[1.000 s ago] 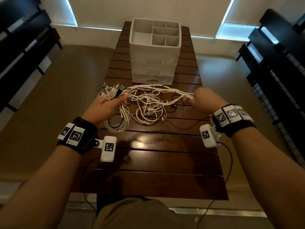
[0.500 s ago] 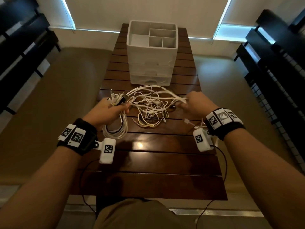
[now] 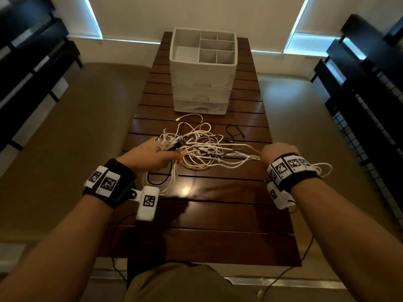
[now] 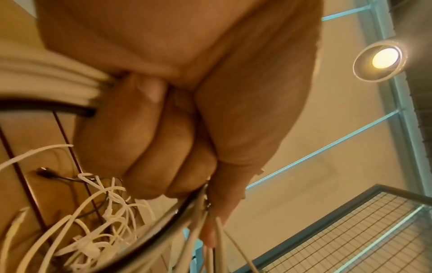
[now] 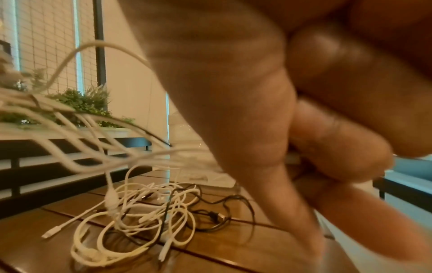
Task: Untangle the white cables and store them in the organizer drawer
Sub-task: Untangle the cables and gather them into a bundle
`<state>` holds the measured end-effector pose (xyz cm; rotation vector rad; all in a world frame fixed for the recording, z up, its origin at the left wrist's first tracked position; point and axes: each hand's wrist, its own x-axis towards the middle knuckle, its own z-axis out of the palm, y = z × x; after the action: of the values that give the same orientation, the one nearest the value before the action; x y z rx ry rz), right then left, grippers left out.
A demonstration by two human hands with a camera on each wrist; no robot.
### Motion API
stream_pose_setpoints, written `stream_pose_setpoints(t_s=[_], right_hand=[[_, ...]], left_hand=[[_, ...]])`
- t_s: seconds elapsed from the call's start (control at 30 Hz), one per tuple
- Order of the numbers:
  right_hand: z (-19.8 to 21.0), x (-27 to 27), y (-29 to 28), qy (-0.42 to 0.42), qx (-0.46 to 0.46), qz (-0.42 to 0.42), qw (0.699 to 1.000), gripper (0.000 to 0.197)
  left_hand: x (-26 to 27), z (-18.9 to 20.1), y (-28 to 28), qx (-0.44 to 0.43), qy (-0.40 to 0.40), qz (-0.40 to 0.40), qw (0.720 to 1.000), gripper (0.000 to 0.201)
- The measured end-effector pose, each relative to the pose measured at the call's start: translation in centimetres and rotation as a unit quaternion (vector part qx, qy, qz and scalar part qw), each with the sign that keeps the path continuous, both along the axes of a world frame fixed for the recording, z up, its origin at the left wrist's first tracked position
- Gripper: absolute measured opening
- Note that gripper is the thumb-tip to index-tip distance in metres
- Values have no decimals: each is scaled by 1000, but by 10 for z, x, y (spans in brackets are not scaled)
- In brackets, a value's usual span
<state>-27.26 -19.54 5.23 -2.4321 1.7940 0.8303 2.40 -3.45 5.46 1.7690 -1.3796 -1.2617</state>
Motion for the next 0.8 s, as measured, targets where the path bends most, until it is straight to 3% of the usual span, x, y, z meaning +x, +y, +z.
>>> stream_pose_setpoints(t_s=[0.13, 0.27, 0.4, 0.47, 0.53, 0.63, 0.77, 0.8], right_hand=[[7, -3, -7, -35, -75, 1, 997, 31], [-11, 5, -4, -54, 16, 37, 998, 32], [-27, 16, 2, -71, 116, 49, 989, 100], [-23, 26, 4, -169, 130, 84, 973, 124], [-12, 41, 13, -285, 149, 138, 937, 132], [-7, 71, 38, -384, 192, 209, 879, 112], [-16, 87, 49, -454, 184, 206, 847, 24], [-18, 84, 45, -464, 175, 195, 846, 13]], left_hand=[[-5, 2, -2, -16, 27, -13, 999, 33], [-5, -16, -6, 37, 5, -8, 999, 33], [-1, -34, -4, 99, -18, 4, 995, 32], [-1, -36, -4, 115, -28, 10, 993, 23], [-6, -33, -8, 108, -42, 2, 993, 23], [-16, -18, -15, 54, -73, -45, 995, 29], [-26, 1, -17, -16, -78, -99, 992, 37], [-26, 3, -18, -21, -78, -93, 992, 35]])
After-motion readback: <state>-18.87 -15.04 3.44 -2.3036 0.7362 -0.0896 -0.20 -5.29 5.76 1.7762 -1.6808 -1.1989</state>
